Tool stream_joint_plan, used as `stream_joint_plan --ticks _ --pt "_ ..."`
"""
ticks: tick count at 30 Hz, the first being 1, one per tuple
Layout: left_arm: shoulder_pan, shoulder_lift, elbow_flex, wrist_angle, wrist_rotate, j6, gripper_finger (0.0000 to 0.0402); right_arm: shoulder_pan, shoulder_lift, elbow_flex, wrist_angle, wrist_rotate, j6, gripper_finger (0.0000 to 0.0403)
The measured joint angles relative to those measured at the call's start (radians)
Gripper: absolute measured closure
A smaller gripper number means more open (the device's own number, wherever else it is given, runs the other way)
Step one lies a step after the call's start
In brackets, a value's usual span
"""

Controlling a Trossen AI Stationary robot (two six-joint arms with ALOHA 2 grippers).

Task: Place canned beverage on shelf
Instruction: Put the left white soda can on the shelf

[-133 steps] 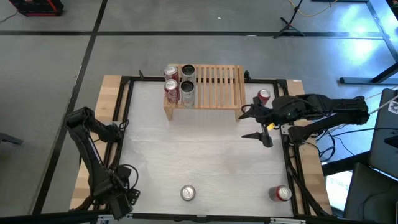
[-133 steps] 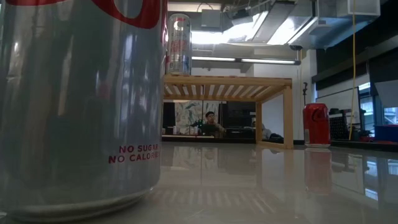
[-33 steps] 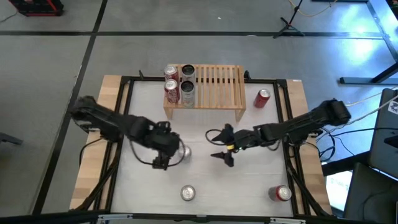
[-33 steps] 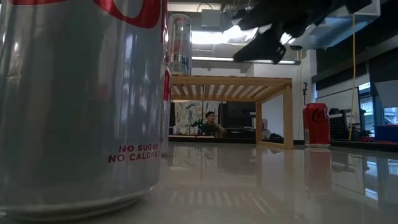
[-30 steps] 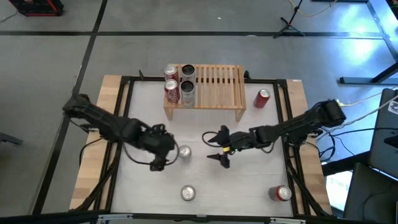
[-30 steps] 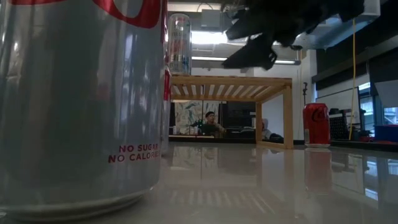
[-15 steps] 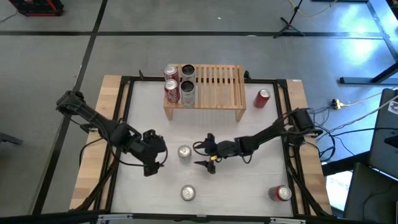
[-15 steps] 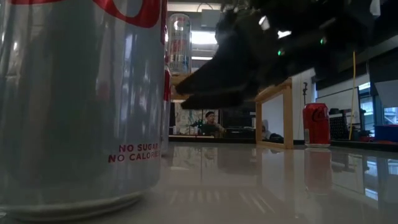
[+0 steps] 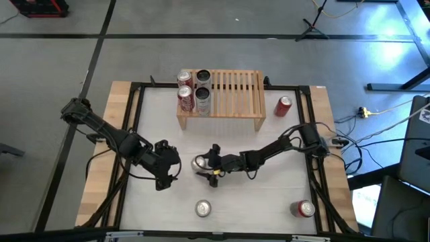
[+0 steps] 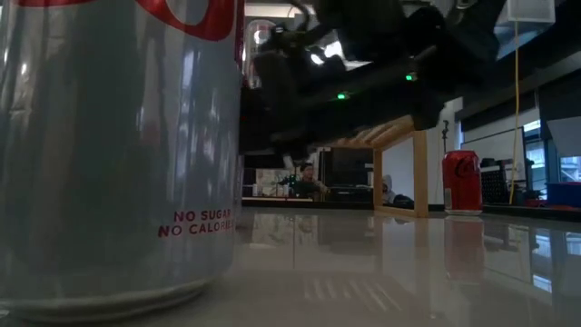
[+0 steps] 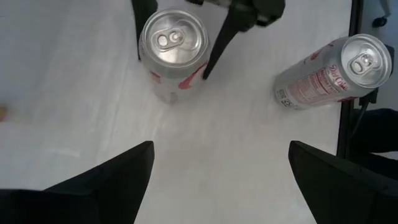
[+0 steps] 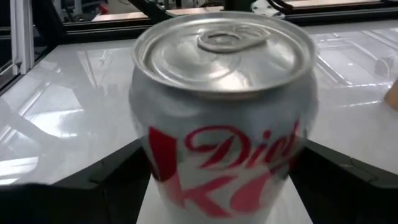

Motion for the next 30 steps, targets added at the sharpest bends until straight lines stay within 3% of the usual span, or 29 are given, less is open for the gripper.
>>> stream_joint_plan --ticks 5,9,12,18,24,30 --pt "-0.001 0.0 0.0 0.002 0.021 0.0 0.0041 0.0 0.023 0.063 -0.056 -0.029 -0.015 0.0069" --pt "-0.001 0.0 0.0 0.002 0.049 -0.021 0.0041 0.002 0.018 0.086 -0.105 -0.027 -0.015 0.0123" --pt "-0.004 -0.014 0.001 0.008 0.049 -0.043 0.0041 0.002 -0.004 0.091 -0.131 -0.029 -0.036 0.0129" --pt "-0.038 -0.12 0.036 0.008 0.017 -0.088 0.0041 0.002 -0.188 0.137 -0.303 -0.05 -0.032 0.0129" --pt "-0.092 -0.239 0.039 0.006 -0.157 -0.083 0.0041 -0.014 -0.411 0.277 -0.692 -0.027 -0.016 0.0129" --pt "-0.09 -0.29 0.04 0.013 -0.32 -0.017 0.0041 -0.113 -0.582 0.441 -1.028 0.047 -0.051 0.0129"
